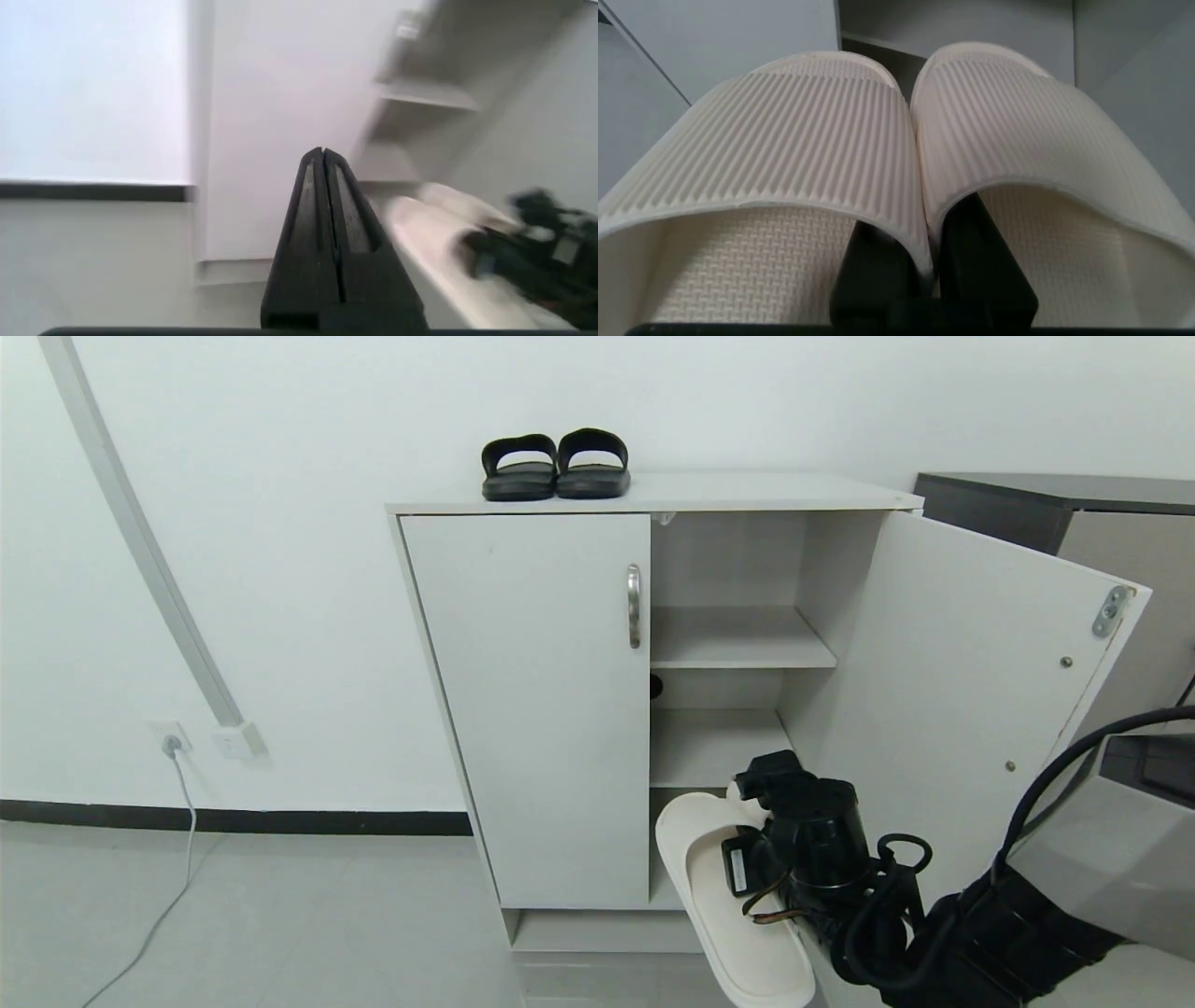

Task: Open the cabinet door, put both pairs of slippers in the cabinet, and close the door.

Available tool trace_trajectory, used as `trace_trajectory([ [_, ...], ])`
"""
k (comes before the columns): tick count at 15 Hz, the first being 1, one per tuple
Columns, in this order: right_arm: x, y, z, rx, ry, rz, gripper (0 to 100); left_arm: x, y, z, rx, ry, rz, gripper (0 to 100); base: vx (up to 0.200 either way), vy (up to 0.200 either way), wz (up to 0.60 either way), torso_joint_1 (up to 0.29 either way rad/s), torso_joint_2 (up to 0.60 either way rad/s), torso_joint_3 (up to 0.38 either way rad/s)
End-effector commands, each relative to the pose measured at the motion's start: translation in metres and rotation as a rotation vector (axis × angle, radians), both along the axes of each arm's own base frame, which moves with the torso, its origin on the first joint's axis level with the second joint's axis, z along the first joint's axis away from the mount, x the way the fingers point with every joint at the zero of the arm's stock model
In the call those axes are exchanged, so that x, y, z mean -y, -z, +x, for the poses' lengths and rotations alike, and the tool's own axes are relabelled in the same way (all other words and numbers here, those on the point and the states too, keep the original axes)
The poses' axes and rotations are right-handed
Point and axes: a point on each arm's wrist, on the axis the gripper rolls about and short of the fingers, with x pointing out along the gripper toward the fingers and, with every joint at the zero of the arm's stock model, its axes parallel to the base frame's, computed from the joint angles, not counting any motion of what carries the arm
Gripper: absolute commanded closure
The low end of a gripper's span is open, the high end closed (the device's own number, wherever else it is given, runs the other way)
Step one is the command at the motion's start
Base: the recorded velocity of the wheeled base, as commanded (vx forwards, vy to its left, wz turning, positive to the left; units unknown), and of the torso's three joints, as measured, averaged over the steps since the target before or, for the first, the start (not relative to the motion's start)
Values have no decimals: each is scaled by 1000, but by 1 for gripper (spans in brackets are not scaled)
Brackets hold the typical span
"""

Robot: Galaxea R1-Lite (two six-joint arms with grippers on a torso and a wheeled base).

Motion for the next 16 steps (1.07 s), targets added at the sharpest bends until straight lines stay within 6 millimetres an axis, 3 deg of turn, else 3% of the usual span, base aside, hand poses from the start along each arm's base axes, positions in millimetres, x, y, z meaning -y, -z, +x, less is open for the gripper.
trace_trajectory([
  [1, 0, 0, 0, 0, 1, -1, 100, -4, 49, -34, 85, -168, 26, 100, 0, 0, 0, 0, 0, 0],
  [3, 0, 1, 0, -2, 1, -2, 100, -4, 64, -37, 80, -139, 50, 100, 0, 0, 0, 0, 0, 0],
  [7, -1, 3, -1, -7, -2, -7, 100, 2, 93, -47, 6, 101, 127, 100, 0, 0, 0, 0, 0, 0],
  [10, -2, 6, -1, -12, -4, -11, 100, 5, 93, -46, 25, 219, 116, 100, 0, 0, 0, 0, 0, 0],
  [11, -2, 4, 0, -7, -4, -7, 100, 6, 98, -47, -41, 265, 96, 100, 0, 0, 0, 0, 0, 0],
  [16, -6, 0, 5, 30, -1, 27, 100, 6, 97, -46, -12, 270, 88, 100, 0, 0, 0, 0, 0, 0],
])
